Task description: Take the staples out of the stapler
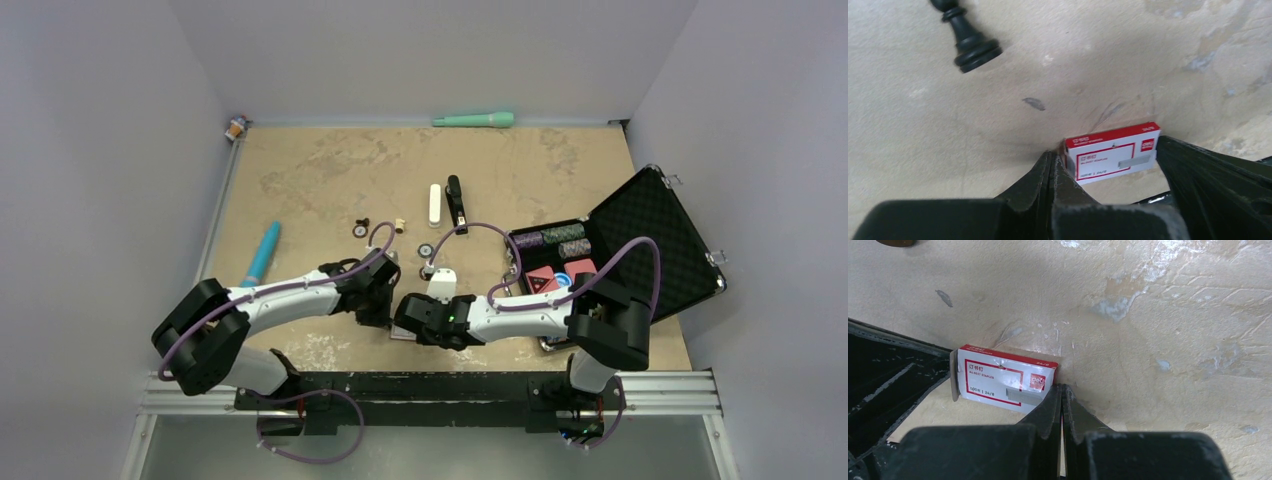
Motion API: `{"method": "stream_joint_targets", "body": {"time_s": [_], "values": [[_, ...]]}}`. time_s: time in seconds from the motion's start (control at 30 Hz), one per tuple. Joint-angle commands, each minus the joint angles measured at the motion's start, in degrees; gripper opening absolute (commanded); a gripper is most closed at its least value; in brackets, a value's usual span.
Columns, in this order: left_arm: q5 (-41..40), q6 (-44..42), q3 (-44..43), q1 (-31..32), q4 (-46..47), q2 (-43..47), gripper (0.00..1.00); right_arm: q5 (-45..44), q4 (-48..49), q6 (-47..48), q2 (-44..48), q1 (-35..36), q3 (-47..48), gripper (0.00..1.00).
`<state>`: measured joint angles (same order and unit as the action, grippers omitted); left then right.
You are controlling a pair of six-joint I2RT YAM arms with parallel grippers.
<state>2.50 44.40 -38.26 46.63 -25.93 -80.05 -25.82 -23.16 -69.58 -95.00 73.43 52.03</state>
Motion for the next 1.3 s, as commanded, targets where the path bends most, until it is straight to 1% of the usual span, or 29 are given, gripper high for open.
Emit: {"method": "stream_joint_targets", "body": {"time_s": [0.0,0.13,0.2,0.23,0.4,0.57,0.63,0.67,0.7,0.73,0.77,0.8,0.83,0.9,0.97,1.1,1.2,1.27], "values": [[-5.1,-0.57,-2.6,0.21,-8.89,1.17,0.02,-0.54,0.81,-0.34,1.0,-0.13,0.63,0.0],[-6.81,-1.31,-4.99,0.24,-12.93,3.92,0.13,-0.59,0.43,-0.51,1.75,-0.13,0.23,0.0],[-7.77,-1.54,-6.0,0.23,-15.06,5.8,0.21,-0.69,0.4,-0.47,2.22,-0.13,0.17,0.0],[-8.3,-1.66,-6.48,0.22,-16.3,6.84,0.23,-0.77,0.43,-0.4,2.56,-0.13,0.14,0.0],[-8.51,-2.13,-8.87,0.22,-22.13,14.13,0.3,-1.14,-0.54,0.48,4.79,0.05,0.47,0.0],[-12.73,-5.43,-13.49,0.21,-30.57,22.13,0.37,-0.59,-0.77,0.52,10.45,0.13,-0.52,0.0],[-14.16,-7.62,-14.72,0.26,-32.21,25.58,0.38,-0.05,-0.07,0.98,13.63,0.37,-1.22,0.02],[-15.29,-8.46,-14.95,0.29,-32.73,27.26,0.39,0.4,0.37,1.19,14.85,0.58,-1.57,0.06],[-16.3,-8.83,-14.95,0.22,-32.99,29.17,0.41,0.94,1.15,1.61,15.98,0.83,-1.95,0.2],[-16.64,-9.06,-14.85,0.23,-32.75,31.12,0.42,1.5,2.03,2.03,17.17,1.18,-2.42,0.41],[-16.75,-9.26,-14.71,0.28,-32.37,32.89,0.45,1.71,2.88,2.35,18.35,1.67,-3.03,0.66],[-17.04,-9.24,-14.61,0.21,-32.11,34.61,0.48,1.75,3.39,2.37,19.37,2.29,-3.33,0.87],[-18.63,-8.93,-14.41,0.23,-32.26,38.41,0.62,1.54,3.48,2.11,21.24,3.33,-3.53,0.99],[-18.57,-9.25,-14.23,0.21,-31.89,40.85,0.75,0.84,2.29,1.93,22.04,4.13,-2.87,0.98],[-18.12,-10.37,-14.64,0.24,-32.06,42.28,0.83,-0.18,0.55,2.15,22.22,4.84,-1.77,0.99],[-18.91,-12.5,-17.28,0.17,-34.64,43.31,0.9,-2.61,-0.96,2.84,22.94,6.12,-0.36,0.99],[-19.23,-14.1,-17.8,0.26,-35.1,45.5,0.93,-3.55,1.02,3.87,25.58,6.95,-1.4,0.99],[-19.94,-14.43,-17.04,0.24,-35.05,47.36,0.99,-4.11,2.41,4.34,27.97,7.24,-2.54,0.99]]}}
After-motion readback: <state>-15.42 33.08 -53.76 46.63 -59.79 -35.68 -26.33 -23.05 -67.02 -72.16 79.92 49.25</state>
